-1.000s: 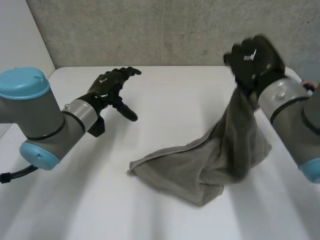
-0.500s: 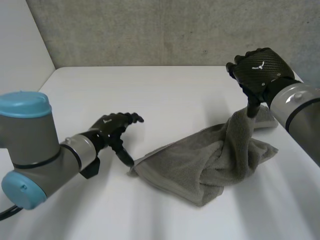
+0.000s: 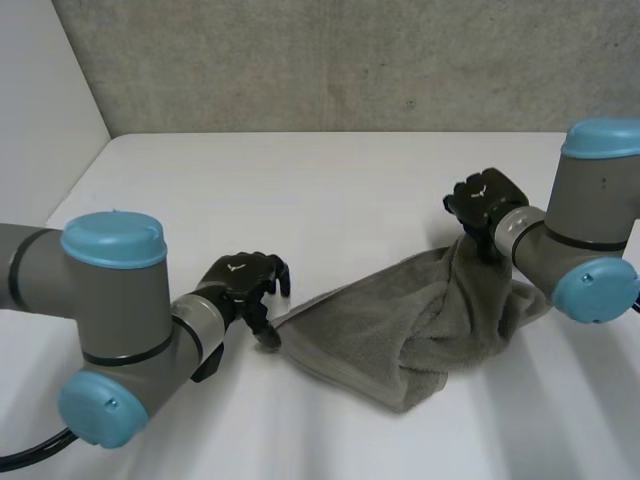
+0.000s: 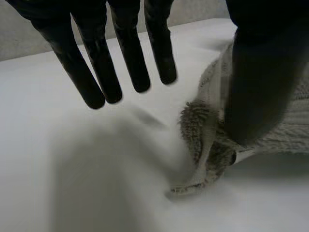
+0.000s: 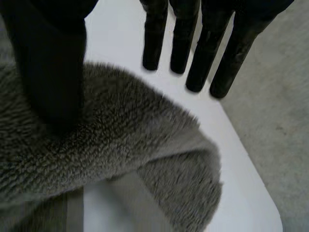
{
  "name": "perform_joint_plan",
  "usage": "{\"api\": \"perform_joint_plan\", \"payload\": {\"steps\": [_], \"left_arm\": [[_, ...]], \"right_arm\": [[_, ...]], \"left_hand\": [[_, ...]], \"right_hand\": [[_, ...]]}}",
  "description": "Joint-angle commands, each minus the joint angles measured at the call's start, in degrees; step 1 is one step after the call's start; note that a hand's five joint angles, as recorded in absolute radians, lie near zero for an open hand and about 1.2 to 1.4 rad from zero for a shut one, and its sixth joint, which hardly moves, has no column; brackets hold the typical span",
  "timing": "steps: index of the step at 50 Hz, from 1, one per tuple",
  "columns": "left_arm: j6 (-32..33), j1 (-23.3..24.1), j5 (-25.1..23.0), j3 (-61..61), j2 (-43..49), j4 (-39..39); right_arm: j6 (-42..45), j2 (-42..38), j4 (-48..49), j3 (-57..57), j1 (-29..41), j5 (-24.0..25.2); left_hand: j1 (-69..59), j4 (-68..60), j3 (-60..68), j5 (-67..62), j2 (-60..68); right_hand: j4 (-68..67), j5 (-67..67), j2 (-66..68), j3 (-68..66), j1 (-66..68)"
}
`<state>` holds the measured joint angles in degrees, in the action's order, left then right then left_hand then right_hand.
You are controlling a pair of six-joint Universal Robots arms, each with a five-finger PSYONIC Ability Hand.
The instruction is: Fold the towel.
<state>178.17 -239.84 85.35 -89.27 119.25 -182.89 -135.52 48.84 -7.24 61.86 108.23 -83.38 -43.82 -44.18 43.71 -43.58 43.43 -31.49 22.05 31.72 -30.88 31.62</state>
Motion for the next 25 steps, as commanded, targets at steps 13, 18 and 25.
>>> {"api": "perform_joint_plan", "payload": {"steps": [13,18,25], "left_arm": [[0.2,1.0,-0.8,7.8,2.0,-0.4],[0.2,-1.2,-0.3,16.0,-0.6,-2.8],[0.0,-6.5,0.4,19.4,-7.6,-11.7]], "right_arm": [[2.0,1.2,4.1,-1.7,0.6,-3.3],[-6.9,9.0,23.3,1.0,0.7,-3.6],[-19.2,18.9,38.1,8.0,0.0,-1.7]], "left_hand": [[-36.2,-35.8,36.3,-26.4,36.6],[-36.2,-35.8,36.3,-26.4,36.6],[-36.2,-35.8,36.3,-26.4,36.6]], "right_hand": [[-48.5,47.9,48.3,-49.1,48.4],[-48.5,47.9,48.3,-49.1,48.4],[-48.5,47.9,48.3,-49.1,48.4]]}}
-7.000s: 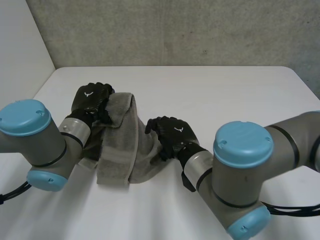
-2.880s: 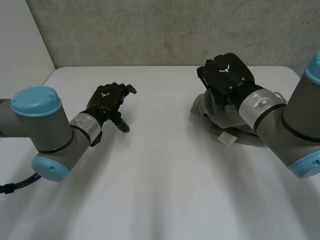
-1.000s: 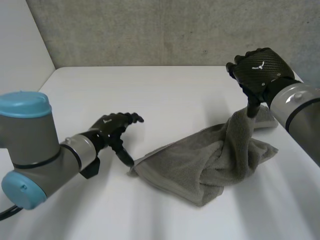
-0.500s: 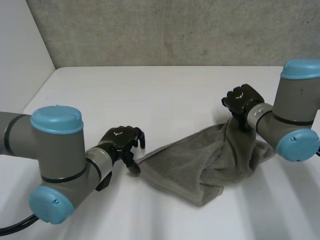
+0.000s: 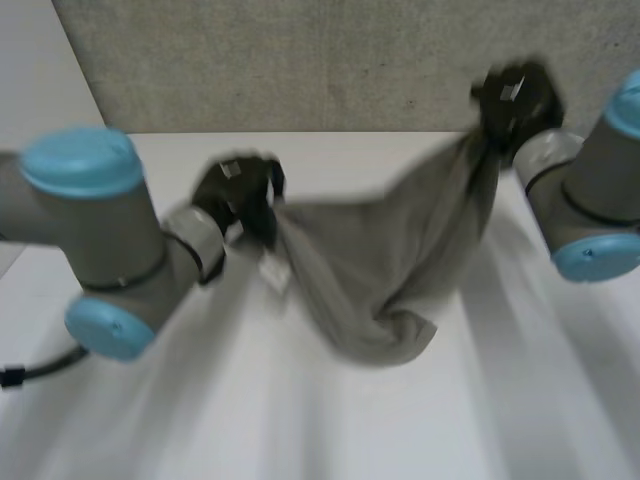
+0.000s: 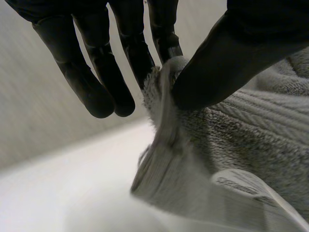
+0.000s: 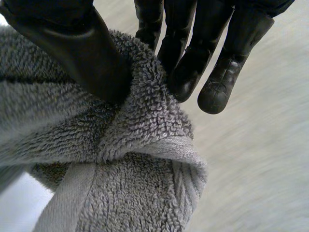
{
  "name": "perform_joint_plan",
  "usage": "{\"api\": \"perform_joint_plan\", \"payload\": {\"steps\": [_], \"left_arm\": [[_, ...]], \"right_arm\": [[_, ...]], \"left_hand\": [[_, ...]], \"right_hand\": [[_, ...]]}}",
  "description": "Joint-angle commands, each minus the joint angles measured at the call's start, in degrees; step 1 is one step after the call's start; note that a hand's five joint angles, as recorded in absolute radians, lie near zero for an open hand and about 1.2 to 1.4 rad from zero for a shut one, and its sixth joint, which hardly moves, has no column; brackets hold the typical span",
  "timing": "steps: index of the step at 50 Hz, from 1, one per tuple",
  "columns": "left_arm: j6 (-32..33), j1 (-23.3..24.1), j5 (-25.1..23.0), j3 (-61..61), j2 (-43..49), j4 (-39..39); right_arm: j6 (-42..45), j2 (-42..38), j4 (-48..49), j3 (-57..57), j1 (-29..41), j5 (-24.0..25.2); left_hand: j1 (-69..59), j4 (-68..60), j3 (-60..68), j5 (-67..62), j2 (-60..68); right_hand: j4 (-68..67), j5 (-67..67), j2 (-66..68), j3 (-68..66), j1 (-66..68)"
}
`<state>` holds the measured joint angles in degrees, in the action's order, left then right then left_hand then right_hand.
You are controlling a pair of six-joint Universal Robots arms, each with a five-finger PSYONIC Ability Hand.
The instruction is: Fold the towel.
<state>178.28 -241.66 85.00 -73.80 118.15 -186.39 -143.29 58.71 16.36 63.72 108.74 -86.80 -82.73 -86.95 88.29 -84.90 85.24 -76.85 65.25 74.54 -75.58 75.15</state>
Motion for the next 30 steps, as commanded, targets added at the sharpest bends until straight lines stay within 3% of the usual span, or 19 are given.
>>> {"api": "perform_joint_plan", "payload": {"steps": [1,5,10,16,18,21,23,24,26,29,30], "left_arm": [[-0.1,-5.0,1.2,3.6,-8.2,-10.2],[0.0,-5.5,0.4,2.4,-10.1,-12.0],[0.1,-5.7,0.0,-2.7,-10.0,-8.7],[2.3,-6.4,-0.8,-9.2,-9.2,-4.8],[5.5,-7.1,-2.5,-13.9,-8.9,-3.5],[7.2,-7.4,-3.5,-16.3,-8.9,-3.4],[10.1,-8.0,-5.4,-20.9,-9.6,-3.7],[10.1,-8.0,-5.4,-20.9,-9.6,-3.7],[12.2,-8.3,-6.4,-23.9,-10.5,-3.8],[12.5,-8.4,-6.5,-24.8,-11.3,-3.8],[12.6,-8.5,-6.6,-25.4,-11.9,-3.8]], "right_arm": [[-11.7,9.2,13.5,6.8,-0.5,3.0],[-11.7,9.1,7.5,7.8,-0.3,6.6],[-8.3,7.4,-10.3,10.6,0.2,14.3],[-0.3,6.1,-19.6,15.6,0.2,16.8],[7.9,6.0,-24.5,19.7,0.0,16.1],[12.9,5.9,-27.1,21.6,-0.1,15.3],[18.6,7.1,-29.9,24.9,-0.5,13.5],[18.6,7.1,-29.9,25.0,-0.5,13.5],[15.9,9.8,-27.2,25.7,-0.6,11.8],[12.2,12.8,-25.2,25.8,-0.7,11.4],[7.5,15.5,-23.2,25.7,-1.2,11.7]], "left_hand": [[2.7,7.0,-8.3,14.9,-5.2],[2.7,7.0,-8.3,14.9,-5.2],[2.7,7.0,-8.3,14.9,-5.2],[2.7,7.0,-8.3,14.9,-5.2],[2.7,7.0,-8.3,14.9,-5.2],[2.7,7.0,-8.3,14.9,-5.2],[2.7,7.0,-8.3,14.9,-5.2],[2.7,7.0,-8.3,14.9,-5.2],[2.7,7.0,-8.3,14.9,-5.2],[2.7,7.0,-8.3,14.9,-5.2],[2.7,7.0,-8.3,14.9,-5.2]], "right_hand": [[-3.1,4.7,5.5,-4.4,4.9],[-3.1,4.7,5.5,-4.4,4.9],[-3.1,4.7,5.5,-4.4,4.9],[-3.1,4.7,5.5,-4.4,4.9],[-3.1,4.7,5.5,-4.4,4.9],[1.2,0.4,1.2,-0.1,0.5],[34.1,-32.5,-31.8,32.9,-32.4],[34.3,-32.7,-32.0,33.0,-32.6],[60.3,-58.7,-57.9,59.0,-58.6],[66.9,-65.3,-64.5,65.6,-65.1],[66.9,-65.3,-64.5,65.6,-65.1]]}}
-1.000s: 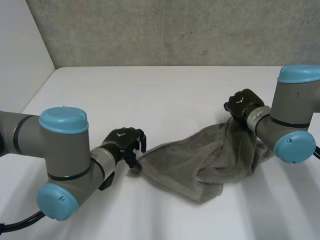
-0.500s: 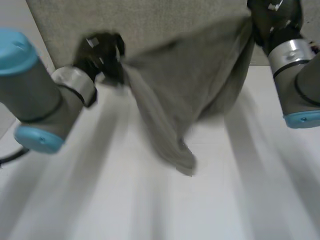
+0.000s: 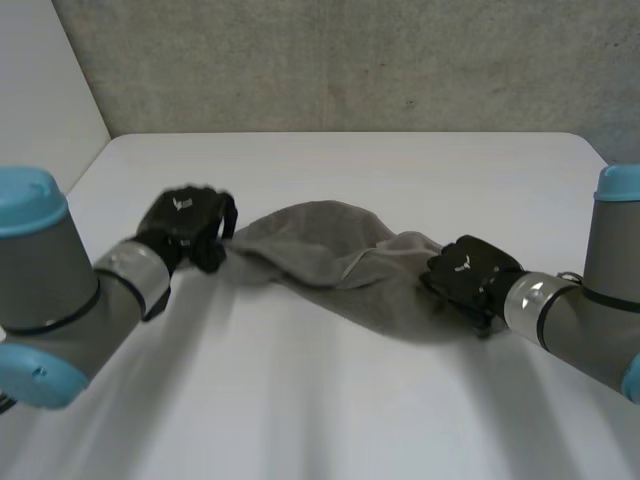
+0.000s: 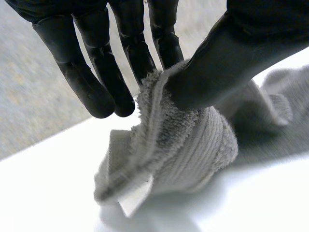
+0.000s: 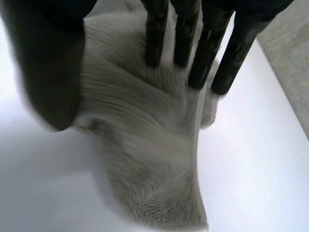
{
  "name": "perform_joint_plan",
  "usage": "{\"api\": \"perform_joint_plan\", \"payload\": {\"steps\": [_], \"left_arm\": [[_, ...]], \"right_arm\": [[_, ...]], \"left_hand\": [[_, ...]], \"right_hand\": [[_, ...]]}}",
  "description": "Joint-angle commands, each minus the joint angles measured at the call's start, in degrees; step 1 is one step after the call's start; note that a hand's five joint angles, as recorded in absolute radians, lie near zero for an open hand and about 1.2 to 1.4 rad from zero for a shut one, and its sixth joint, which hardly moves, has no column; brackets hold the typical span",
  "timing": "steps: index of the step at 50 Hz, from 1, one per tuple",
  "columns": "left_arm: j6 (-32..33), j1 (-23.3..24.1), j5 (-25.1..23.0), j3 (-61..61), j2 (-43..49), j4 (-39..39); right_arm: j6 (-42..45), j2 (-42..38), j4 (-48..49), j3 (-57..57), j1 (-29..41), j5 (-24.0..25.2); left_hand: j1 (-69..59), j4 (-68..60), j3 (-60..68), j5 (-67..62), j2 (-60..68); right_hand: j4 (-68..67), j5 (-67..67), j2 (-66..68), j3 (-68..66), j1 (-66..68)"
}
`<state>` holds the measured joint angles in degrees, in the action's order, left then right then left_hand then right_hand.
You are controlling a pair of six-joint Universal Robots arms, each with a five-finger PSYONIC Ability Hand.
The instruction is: Fold the towel.
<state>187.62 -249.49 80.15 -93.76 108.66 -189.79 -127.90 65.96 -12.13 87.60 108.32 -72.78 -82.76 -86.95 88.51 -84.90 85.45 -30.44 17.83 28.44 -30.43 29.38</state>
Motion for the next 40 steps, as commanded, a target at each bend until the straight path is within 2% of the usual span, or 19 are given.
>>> {"api": "perform_joint_plan", "payload": {"steps": [1,2,4,5,7,9,18,23,29,40], "left_arm": [[3.3,-0.6,-1.7,-5.9,-2.8,-0.4],[3.3,-0.6,-1.7,-5.9,-2.8,-0.4],[3.3,-0.7,-1.7,-6.8,-3.4,-0.4],[3.3,-0.7,-1.7,-6.8,-3.4,-0.4],[3.3,-1.3,-1.7,-7.5,-4.7,-0.5],[3.3,-1.5,-1.8,-7.8,-5.3,-0.5],[3.4,-2.5,-1.8,-9.5,-8.5,-0.6],[3.4,-3.6,-1.8,-10.1,-10.4,-0.5],[3.5,-5.5,-1.9,-11.0,-11.2,-0.6],[3.5,-10.0,-5.6,-12.1,-11.3,-0.6]], "right_arm": [[-13.1,10.3,6.9,1.8,-1.5,-2.1],[-13.2,10.3,6.9,1.8,-1.5,-2.1],[-22.9,11.6,9.0,0.8,-3.5,-1.9],[-22.9,11.6,9.0,0.8,-3.5,-1.9],[-29.9,11.0,8.6,-0.9,-3.7,-2.0],[-31.3,10.4,8.0,-1.9,-3.7,-2.1],[-30.9,-0.3,2.4,-9.7,-3.5,-2.8],[-30.7,-6.5,-4.4,-13.9,-3.5,-2.7],[-30.8,-7.8,-3.4,-14.8,-3.6,-2.9],[-30.7,-12.7,-3.0,-18.2,-3.7,-4.8]], "left_hand": [[2.8,6.9,-8.5,14.9,-5.5],[2.8,6.9,-8.5,14.9,-5.5],[2.8,6.9,-8.5,14.9,-5.5],[2.8,6.9,-8.5,14.9,-5.5],[2.8,6.9,-8.5,14.9,-5.5],[2.8,6.9,-8.5,14.9,-5.5],[2.8,6.9,-8.5,14.9,-5.5],[2.8,6.9,-8.5,14.9,-5.5],[2.8,6.9,-8.5,14.9,-5.5],[2.8,6.9,-8.5,14.9,-5.5]], "right_hand": [[20.4,-17.8,-18.4,20.4,-19.4],[20.4,-17.8,-18.4,20.4,-19.4],[20.4,-17.8,-18.4,20.4,-19.4],[20.4,-17.8,-18.4,20.4,-19.4],[20.4,-17.8,-18.4,20.4,-19.4],[20.4,-17.8,-18.4,20.4,-19.4],[20.4,-17.8,-18.4,20.4,-19.4],[16.2,-13.5,-14.1,16.1,-15.1],[16.7,-14.0,-14.7,16.6,-15.6],[16.5,-13.9,-14.5,16.5,-15.4]]}}
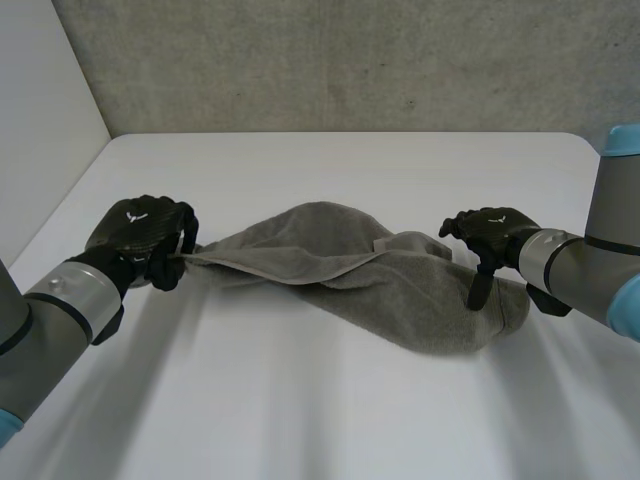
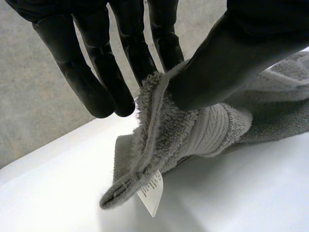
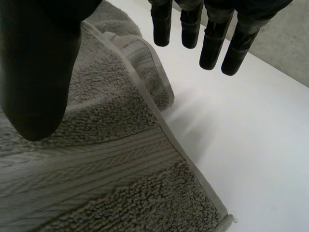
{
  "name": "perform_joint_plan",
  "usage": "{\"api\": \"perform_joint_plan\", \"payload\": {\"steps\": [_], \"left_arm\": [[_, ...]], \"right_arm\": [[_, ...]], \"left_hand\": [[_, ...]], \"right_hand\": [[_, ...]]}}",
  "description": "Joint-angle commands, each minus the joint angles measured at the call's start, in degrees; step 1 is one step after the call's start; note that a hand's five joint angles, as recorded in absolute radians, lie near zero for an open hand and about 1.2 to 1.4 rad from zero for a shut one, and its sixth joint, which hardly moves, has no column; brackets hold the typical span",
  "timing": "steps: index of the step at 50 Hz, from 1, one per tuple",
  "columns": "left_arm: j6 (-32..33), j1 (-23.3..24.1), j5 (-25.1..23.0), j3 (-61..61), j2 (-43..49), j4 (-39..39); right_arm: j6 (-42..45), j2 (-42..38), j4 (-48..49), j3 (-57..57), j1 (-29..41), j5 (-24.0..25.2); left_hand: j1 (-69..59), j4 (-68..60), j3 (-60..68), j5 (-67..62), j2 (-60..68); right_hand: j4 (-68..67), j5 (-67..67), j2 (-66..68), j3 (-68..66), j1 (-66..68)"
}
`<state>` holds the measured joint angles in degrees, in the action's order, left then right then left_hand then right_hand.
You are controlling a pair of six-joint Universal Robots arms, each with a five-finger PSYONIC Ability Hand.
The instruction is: Fold the towel.
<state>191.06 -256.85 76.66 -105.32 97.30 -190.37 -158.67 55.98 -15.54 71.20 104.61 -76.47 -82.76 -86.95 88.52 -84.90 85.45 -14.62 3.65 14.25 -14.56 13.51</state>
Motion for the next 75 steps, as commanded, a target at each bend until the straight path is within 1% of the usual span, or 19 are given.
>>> {"api": "perform_joint_plan", "payload": {"steps": [1,8,13,15,16,18,20,25,26,27,28,29,30,42,62,65,67,70,75], "left_arm": [[0.0,-2.9,-2.1,-0.7,0.1,0.0],[-0.1,-3.0,-2.2,-0.8,0.1,0.0],[0.0,-3.0,-2.2,-0.6,0.1,-0.2],[-0.1,-3.1,-2.2,-0.5,0.1,-0.5],[-0.1,-3.1,-2.2,-0.5,0.1,-0.5],[-0.1,-3.1,-2.2,-0.2,0.2,-0.8],[-0.1,-3.3,-2.1,-0.1,0.3,-1.0],[-0.1,-4.2,-2.2,0.3,0.3,-1.2],[-0.1,-4.4,-2.1,0.3,0.3,-1.4],[-0.1,-4.4,-2.1,0.3,0.3,-1.4],[-0.1,-4.4,-2.1,0.3,0.3,-1.6],[-0.1,-4.4,-2.1,0.3,0.3,-1.6],[-0.1,-4.4,-2.2,0.3,0.3,-1.7],[-0.1,-5.7,-2.2,0.6,0.3,-1.7],[-0.2,-6.1,-2.3,1.9,0.3,-2.4],[-0.3,-6.1,-2.3,2.0,0.3,-2.9],[-0.3,-6.2,-2.3,2.2,0.3,-3.1],[-0.4,-6.3,-2.3,2.6,0.4,-3.2],[-0.7,-6.3,-2.2,3.9,0.7,-3.2]], "right_arm": [[0.0,-3.5,0.4,-2.3,0.0,-1.2],[0.1,-6.3,0.4,-4.0,0.2,-1.2],[0.0,-7.5,0.4,-4.2,0.3,-1.2],[0.1,-7.5,0.3,-4.3,0.3,-1.2],[0.1,-7.5,0.3,-4.3,0.3,-1.2],[0.0,-7.1,0.3,-4.3,0.3,-0.5],[0.0,-6.9,0.3,-4.3,0.4,-0.4],[0.0,-6.7,0.0,-4.3,0.4,-0.3],[0.0,-6.7,-0.2,-4.3,0.4,-0.5],[0.0,-6.7,-0.2,-4.3,0.4,-0.5],[0.0,-6.8,-0.1,-4.2,0.4,-0.7],[0.0,-6.8,-0.1,-4.2,0.4,-0.7],[0.0,-6.8,0.0,-4.1,0.4,-0.4],[-3.4,-6.5,0.3,-6.5,1.4,0.1],[-9.0,-11.7,-0.8,-10.0,2.5,4.6],[-9.0,-11.6,-1.4,-9.9,2.6,4.8],[-9.0,-11.3,-2.1,-9.9,2.9,4.9],[-9.0,-11.3,-2.7,-9.9,3.0,5.0],[-9.1,-10.9,-5.8,-9.9,3.2,7.9]], "left_hand": [[2.8,6.9,-8.5,14.9,-5.5],[2.8,6.9,-8.5,14.9,-5.5],[2.8,6.9,-8.5,14.9,-5.5],[2.8,6.9,-8.5,14.9,-5.5],[2.8,6.9,-8.5,14.9,-5.5],[2.8,6.9,-8.5,14.9,-5.5],[2.8,6.9,-8.5,14.9,-5.5],[2.8,6.9,-8.5,14.9,-5.5],[2.8,6.9,-8.5,14.9,-5.5],[2.8,6.9,-8.5,14.9,-5.5],[2.8,6.9,-8.5,14.9,-5.5],[2.8,6.9,-8.5,14.9,-5.5],[2.8,6.9,-8.5,14.9,-5.5],[2.8,6.9,-8.5,14.9,-5.5],[2.8,6.9,-8.5,14.9,-5.5],[2.8,6.9,-8.5,14.9,-5.5],[2.8,6.9,-8.5,14.9,-5.5],[2.8,6.9,-8.5,14.9,-5.5],[2.8,6.9,-8.5,14.9,-5.5]], "right_hand": [[0.7,0.3,-0.3,0.6,0.4],[-3.4,4.3,3.7,-3.4,4.5],[-17.0,18.0,17.4,-17.1,18.1],[-31.7,32.7,32.1,-31.8,32.8],[-31.8,32.8,32.2,-31.9,32.9],[-44.4,45.3,44.7,-44.4,45.5],[-45.6,46.5,45.9,-45.6,46.7],[-41.3,42.2,41.6,-41.3,42.4],[-32.2,33.2,32.6,-32.3,33.3],[-32.1,33.1,32.5,-32.2,33.2],[-17.5,18.4,17.8,-17.5,18.6],[-17.3,18.3,17.7,-17.4,18.4],[-6.5,7.5,6.9,-6.6,7.6],[-8.7,9.7,9.1,-8.8,9.9],[-15.8,16.8,16.2,-15.9,16.9],[-25.4,26.4,25.8,-25.5,26.5],[-38.1,39.1,38.5,-38.2,39.2],[-41.9,42.9,42.3,-42.0,43.0],[-61.2,62.2,61.6,-61.3,62.3]]}}
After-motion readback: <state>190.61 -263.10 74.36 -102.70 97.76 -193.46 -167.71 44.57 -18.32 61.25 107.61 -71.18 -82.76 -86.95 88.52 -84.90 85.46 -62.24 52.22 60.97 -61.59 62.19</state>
